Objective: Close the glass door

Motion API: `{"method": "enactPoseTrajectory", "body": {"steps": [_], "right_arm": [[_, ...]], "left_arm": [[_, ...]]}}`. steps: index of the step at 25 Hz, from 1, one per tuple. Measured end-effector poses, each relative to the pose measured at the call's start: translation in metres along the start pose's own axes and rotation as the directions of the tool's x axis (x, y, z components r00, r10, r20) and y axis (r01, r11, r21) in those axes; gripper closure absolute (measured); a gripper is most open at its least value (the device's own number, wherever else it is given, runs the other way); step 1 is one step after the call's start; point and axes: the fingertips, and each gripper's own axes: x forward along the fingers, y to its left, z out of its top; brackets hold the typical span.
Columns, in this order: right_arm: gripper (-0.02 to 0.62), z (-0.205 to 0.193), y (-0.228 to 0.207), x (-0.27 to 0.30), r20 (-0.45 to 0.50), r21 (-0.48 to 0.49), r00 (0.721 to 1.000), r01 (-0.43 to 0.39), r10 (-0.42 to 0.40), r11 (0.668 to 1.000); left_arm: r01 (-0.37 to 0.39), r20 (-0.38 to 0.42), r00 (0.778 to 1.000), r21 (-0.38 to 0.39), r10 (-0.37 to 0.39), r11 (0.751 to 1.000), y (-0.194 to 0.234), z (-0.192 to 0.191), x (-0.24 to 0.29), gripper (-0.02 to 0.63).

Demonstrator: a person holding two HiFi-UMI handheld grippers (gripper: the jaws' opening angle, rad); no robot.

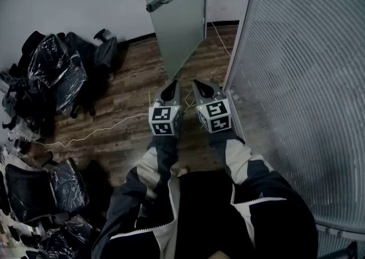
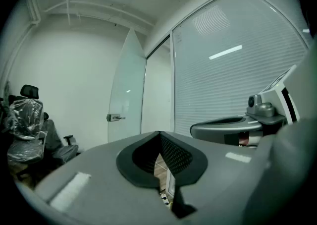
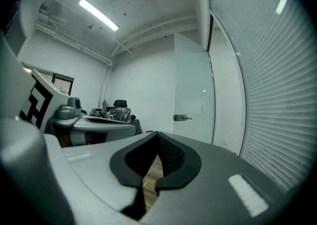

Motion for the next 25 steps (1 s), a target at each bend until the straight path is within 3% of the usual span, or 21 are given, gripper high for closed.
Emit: {"method": "enactPoseTrajectory", "body": {"steps": [25], "right_arm": [[0.591, 0.0004, -0.0060, 0.0013, 0.016, -0.013, 0.999, -0.040, 0.040, 0.999]], "left_arm": [[-0.057, -0.006, 0.998, -0.012, 0.057, 0.998, 0.0065, -0.0053, 0.0008, 0.601]]}}
